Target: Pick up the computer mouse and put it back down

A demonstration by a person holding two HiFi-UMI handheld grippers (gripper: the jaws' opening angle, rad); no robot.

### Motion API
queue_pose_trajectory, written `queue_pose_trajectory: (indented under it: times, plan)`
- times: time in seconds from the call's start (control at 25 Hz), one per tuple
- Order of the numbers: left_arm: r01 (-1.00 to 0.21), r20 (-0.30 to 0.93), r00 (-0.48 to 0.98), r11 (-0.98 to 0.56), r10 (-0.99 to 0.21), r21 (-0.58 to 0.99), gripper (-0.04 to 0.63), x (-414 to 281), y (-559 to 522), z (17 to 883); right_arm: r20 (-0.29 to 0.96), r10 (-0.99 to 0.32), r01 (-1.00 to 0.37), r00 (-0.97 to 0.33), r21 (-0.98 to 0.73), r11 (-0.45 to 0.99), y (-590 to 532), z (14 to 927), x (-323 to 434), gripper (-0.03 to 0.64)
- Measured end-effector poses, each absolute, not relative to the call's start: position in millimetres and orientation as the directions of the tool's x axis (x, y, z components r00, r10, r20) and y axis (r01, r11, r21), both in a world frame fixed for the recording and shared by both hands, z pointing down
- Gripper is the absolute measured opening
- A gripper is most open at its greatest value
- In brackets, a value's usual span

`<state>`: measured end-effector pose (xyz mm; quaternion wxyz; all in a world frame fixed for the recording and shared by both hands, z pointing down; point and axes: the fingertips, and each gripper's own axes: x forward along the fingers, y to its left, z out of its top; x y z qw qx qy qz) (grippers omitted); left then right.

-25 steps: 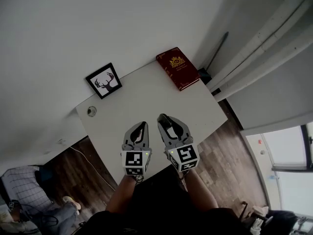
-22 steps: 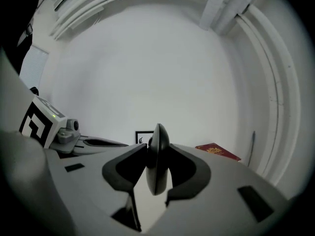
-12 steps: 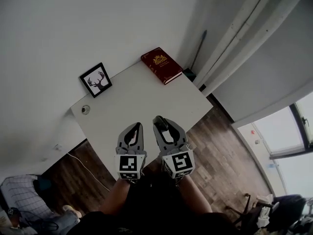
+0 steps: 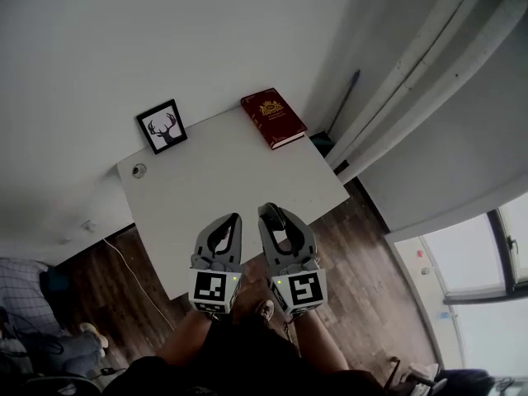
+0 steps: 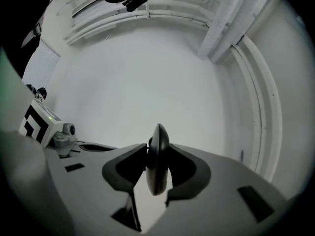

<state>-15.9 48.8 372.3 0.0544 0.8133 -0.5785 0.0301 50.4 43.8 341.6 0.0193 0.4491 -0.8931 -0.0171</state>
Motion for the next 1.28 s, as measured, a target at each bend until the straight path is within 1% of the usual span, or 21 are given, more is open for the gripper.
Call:
queue_pose_trajectory:
  times: [0.12, 0.24, 0.32, 0.4, 0.6, 0.76, 0.96, 1.28]
  plan:
    - [-0.949, 0.094, 0.315, -0.311, -0.945, 0.054, 0.000, 8.4, 59.9, 364.1, 0.009, -0.799, -0.798, -0.601, 0.051, 0.601, 54.0, 334.7, 76.0, 0.140]
    - [-0.957, 0.065, 0.288, -0.286, -0.955, 0.038, 0.000, 26.1, 70.9, 355.8, 0.066, -0.793, -0.792, -0.606, 0.053, 0.609, 64.7, 342.6, 98.3, 0.140]
    - [-0.962, 0.044, 0.272, -0.271, -0.961, 0.021, 0.000, 36.7, 77.5, 348.5, 0.071, -0.787, -0.785, -0.613, 0.054, 0.617, 71.0, 344.2, 109.3, 0.140]
    - [-0.962, 0.037, 0.272, -0.271, -0.962, 0.013, 0.000, 49.6, 83.7, 342.9, 0.057, -0.784, -0.782, -0.618, 0.053, 0.620, 76.1, 342.9, 120.2, 0.140]
    - [-0.955, 0.034, 0.295, -0.295, -0.955, -0.002, 0.000, 76.8, 95.6, 339.8, -0.031, -0.784, -0.784, -0.621, 0.014, 0.620, 86.7, 328.5, 136.7, 0.140]
    - [-0.956, 0.039, 0.292, -0.293, -0.956, -0.007, -0.001, 87.2, 102.7, 343.9, -0.009, -0.787, -0.786, -0.617, 0.040, 0.617, 94.4, 340.8, 150.8, 0.140]
    - [-0.953, 0.053, 0.303, -0.304, -0.952, -0.012, -0.001, 96.4, 110.1, 346.6, -0.022, -0.784, -0.784, -0.620, 0.045, 0.619, 101.7, 338.6, 157.1, 0.140]
    - [-0.948, 0.064, 0.315, -0.317, -0.947, -0.028, 0.000, 104.6, 114.7, 350.3, -0.041, -0.785, -0.786, -0.618, 0.009, 0.618, 106.4, 334.3, 162.0, 0.140]
